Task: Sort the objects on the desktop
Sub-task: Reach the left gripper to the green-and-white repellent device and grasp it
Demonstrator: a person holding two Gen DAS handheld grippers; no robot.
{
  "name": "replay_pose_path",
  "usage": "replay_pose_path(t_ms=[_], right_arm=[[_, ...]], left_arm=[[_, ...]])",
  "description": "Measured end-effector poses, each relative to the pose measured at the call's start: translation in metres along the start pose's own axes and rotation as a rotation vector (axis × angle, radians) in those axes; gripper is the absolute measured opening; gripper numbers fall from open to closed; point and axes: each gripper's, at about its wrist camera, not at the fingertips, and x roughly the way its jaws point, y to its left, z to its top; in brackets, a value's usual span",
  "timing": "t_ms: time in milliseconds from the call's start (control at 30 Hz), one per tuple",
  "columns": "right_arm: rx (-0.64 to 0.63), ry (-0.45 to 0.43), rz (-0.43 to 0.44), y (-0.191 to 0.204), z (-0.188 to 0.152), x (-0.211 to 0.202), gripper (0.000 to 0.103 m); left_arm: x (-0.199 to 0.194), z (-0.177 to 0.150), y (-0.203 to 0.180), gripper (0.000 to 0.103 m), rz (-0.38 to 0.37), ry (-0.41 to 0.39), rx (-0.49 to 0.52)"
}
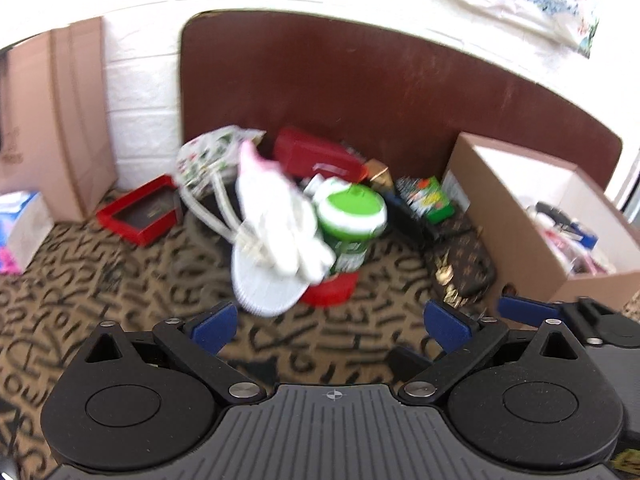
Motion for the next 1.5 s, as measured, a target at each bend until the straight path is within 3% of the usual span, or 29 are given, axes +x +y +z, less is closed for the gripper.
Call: replay_pose_path(t_ms=[300, 400, 567, 733, 967, 1033, 1133, 1300, 1500], right_arm=[[0.0, -0.09, 0.052, -0.019, 0.034, 0.046, 0.093], [-0.015, -0.095, 0.056, -0.022, 0.04, 0.062, 0.085], [-0.003, -0.085, 0.075, -0.029, 0.047, 0.085, 0.076], [-0.006, -0.092, 0.116, -0.032, 0.049, 0.1, 0.074], [0.015, -0.095, 0.167, -0.032, 0.053, 0.121, 0.072], [0.018, -0.09, 0.177, -0.03, 0.055, 0.126, 0.071], [0.024, -0.094, 0.181, -0.032, 0.054, 0.127, 0.07], [0.025, -0.097, 0.181, -0.032, 0.052, 0.114, 0.069], [0.007, -0.123, 0.169, -0.029, 0.05, 0.069, 0.069]], left_arm=[[0.047, 0.049, 0.001, 0.086, -0.122, -0.007, -0.029], [0.063, 0.056, -0.002, 0.086, -0.178, 0.001, -0.023], [0.09, 0.063, -0.001, 0.086, -0.177, 0.024, -0.013], [0.11, 0.065, 0.006, 0.087, -0.183, 0.044, -0.016], [0.135, 0.066, 0.018, 0.08, -0.206, 0.109, -0.003], [0.135, 0.066, 0.019, 0.08, -0.2, 0.101, 0.0], [0.132, 0.067, 0.018, 0.071, -0.196, 0.103, -0.001], [0.112, 0.064, 0.009, 0.071, -0.206, 0.093, 0.001], [0.067, 0.053, -0.01, 0.071, -0.221, 0.071, 0.003]])
